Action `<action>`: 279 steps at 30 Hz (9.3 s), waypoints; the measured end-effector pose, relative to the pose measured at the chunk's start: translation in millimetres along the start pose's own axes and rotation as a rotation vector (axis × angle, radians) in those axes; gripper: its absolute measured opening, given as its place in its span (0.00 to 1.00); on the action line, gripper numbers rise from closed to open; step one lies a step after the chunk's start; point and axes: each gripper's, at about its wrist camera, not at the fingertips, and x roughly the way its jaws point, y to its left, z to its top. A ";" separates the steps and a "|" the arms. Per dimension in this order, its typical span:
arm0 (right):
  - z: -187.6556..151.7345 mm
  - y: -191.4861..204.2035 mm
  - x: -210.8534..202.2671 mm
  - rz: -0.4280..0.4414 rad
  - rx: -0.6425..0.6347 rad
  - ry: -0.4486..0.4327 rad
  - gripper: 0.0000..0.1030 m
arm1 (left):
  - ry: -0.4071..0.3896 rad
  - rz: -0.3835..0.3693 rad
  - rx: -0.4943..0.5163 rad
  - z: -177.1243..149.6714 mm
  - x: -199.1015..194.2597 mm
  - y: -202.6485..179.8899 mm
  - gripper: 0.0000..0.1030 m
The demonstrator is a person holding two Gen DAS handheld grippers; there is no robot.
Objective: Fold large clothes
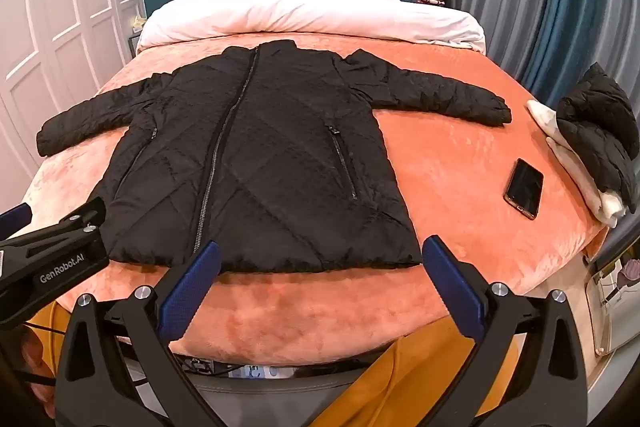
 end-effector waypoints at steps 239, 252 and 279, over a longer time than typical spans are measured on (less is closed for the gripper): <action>42.1 104.6 148.9 0.532 -0.278 0.106 0.35 | 0.022 0.102 -1.002 146.8 339.1 433.9 0.72; 47.0 113.1 155.6 0.488 -0.228 0.127 0.44 | -0.082 -0.075 -1.005 187.4 342.8 435.3 0.14; 64.1 -26.0 155.9 0.396 0.043 -0.006 0.60 | 0.009 -0.369 0.101 201.9 240.7 -136.1 0.15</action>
